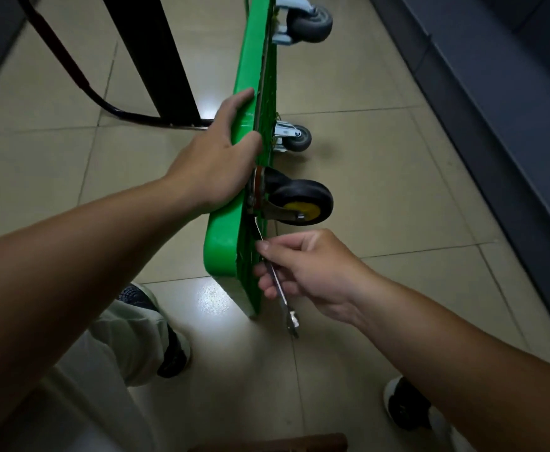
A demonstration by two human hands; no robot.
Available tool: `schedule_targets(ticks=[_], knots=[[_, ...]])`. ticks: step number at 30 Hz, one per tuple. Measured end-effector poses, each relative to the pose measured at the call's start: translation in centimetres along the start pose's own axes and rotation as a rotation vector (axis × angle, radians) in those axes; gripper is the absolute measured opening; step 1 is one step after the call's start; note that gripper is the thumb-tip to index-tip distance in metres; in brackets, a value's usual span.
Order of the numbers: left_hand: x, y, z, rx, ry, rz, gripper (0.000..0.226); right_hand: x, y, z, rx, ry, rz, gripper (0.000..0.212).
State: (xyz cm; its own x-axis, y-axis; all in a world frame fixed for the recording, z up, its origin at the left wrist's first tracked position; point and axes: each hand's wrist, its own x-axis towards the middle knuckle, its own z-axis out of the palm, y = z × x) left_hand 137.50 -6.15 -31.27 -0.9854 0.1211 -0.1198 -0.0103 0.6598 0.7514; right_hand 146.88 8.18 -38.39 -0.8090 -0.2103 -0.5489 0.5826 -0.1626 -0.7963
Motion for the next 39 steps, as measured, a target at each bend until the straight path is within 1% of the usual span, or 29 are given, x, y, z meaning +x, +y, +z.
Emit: schedule_targets(ticks=[3,7,11,13,16,20,24,26,29,32,35,39], knots=[[0.1,-0.1,-0.2,0.003,-0.022,0.010,0.063,-0.7,2.3,-1.0,-0.120,0.112,-0.208,0.024],[0.5,-0.3,-0.2,0.020,-0.022,0.018,0.062,1.1,5.2,-4.3,-0.363,0.239,-0.495,0.035],[0.7,-0.4,0.0,0.019,-0.001,0.032,0.062,5.0,6.2,-5.9,-0.563,0.231,-0.814,0.033],[0.8,-0.4,0.1,0.006,0.007,0.030,0.061,6.7,6.6,-5.9,-0.607,0.206,-0.915,0.034],[1.0,-0.7,0.1,0.004,0.029,0.034,0.061,8.4,7.0,-5.7,-0.618,0.177,-1.010,0.035],[1.2,-1.1,0.2,-0.042,0.041,0.053,0.061,10.5,7.6,-5.5,-0.660,0.162,-1.116,0.027],[1.3,-1.2,0.5,-0.050,0.060,0.075,0.061,12.2,8.9,-4.6,-0.704,0.121,-1.183,0.029],[1.3,-1.3,0.5,-0.043,0.065,0.076,0.061,12.5,9.0,-4.7,-0.789,0.137,-1.252,0.031],[1.2,-1.4,0.4,-0.033,0.053,0.084,0.061,12.6,8.7,-5.4,-0.909,0.204,-1.345,0.031],[1.2,-1.3,0.4,-0.044,0.045,0.076,0.061,12.4,8.7,-5.4,-0.940,0.233,-1.368,0.033],[1.1,-1.3,0.4,-0.046,0.042,0.066,0.062,12.3,8.8,-5.1,-0.917,0.212,-1.363,0.034],[1.0,-1.2,0.4,-0.045,0.032,0.058,0.062,12.3,9.2,-4.6,-0.847,0.149,-1.273,0.035]])
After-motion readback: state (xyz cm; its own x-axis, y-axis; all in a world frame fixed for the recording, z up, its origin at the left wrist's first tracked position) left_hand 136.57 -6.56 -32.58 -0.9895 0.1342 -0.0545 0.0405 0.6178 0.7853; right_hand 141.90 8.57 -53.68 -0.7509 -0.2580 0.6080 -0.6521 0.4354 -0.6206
